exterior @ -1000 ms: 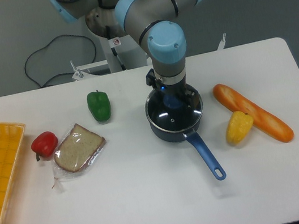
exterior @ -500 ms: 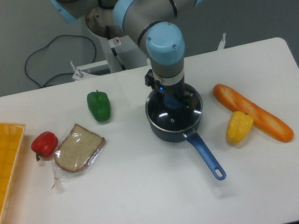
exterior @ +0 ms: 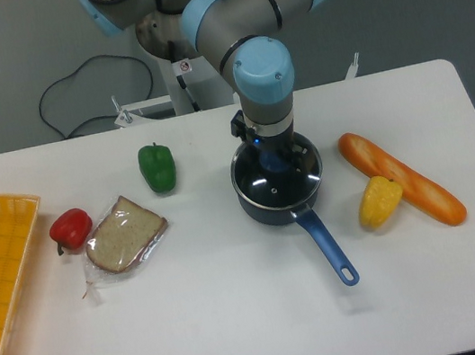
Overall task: Open the lid
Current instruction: 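Close the gripper around the blue knob of the glass lid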
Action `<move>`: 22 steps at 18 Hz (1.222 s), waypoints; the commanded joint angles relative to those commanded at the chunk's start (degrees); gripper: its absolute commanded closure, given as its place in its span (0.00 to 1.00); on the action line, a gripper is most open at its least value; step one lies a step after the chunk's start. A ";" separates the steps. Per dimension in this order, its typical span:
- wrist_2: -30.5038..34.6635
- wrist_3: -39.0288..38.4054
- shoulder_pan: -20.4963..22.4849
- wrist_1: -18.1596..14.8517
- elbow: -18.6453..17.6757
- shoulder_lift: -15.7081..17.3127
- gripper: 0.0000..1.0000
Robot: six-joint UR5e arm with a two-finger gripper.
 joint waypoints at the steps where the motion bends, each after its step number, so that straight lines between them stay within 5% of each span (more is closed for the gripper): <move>1: 0.00 0.00 0.00 0.35 -0.35 0.00 0.00; 6: 0.09 0.00 0.35 1.32 -0.79 -0.09 0.02; 10: 0.09 0.00 0.53 1.23 -0.26 -0.35 0.25; 16: 0.18 0.09 0.44 0.97 0.09 -0.35 0.40; 22: 0.18 0.26 0.35 0.01 1.58 -0.35 0.41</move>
